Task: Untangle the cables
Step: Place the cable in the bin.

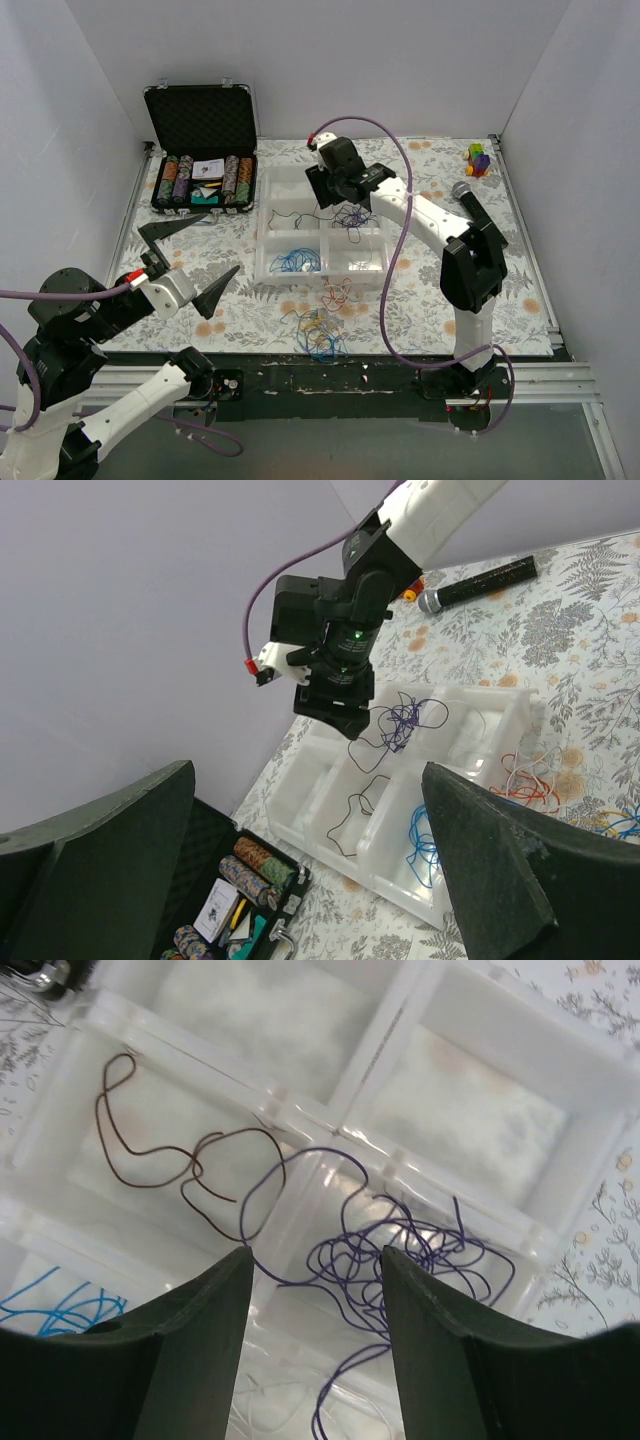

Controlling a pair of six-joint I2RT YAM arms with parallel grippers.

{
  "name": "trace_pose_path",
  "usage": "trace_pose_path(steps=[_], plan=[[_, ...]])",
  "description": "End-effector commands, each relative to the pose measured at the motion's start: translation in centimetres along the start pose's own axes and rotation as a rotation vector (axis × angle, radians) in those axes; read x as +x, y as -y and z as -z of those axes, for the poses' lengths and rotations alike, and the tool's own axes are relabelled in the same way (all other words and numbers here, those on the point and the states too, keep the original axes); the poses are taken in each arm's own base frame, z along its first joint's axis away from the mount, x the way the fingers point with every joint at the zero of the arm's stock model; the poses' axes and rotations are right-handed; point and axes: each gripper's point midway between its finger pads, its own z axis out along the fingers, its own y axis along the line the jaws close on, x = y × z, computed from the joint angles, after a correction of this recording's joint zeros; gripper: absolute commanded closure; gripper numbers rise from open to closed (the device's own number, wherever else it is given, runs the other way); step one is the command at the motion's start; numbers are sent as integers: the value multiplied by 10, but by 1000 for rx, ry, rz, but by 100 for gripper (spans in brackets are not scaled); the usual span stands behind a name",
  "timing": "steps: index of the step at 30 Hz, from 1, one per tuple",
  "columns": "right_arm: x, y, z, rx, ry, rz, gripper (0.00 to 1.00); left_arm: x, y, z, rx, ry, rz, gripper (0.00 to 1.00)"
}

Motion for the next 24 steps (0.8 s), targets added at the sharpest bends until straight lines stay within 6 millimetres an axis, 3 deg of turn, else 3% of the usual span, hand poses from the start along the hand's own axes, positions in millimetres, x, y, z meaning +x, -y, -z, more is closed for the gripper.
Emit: trace_pose_path(steps=[1,9,24], plan=[[-24,-14,-9,16,39,-17,37,0,-2,1,-9,-10,-3,2],[-16,-14,-41,73,5,-8,37,3,-2,-1,-11,-13,1,2],[-21,-9,-67,62,13,-49,49,7,1,0,-5,-21,-2,2]])
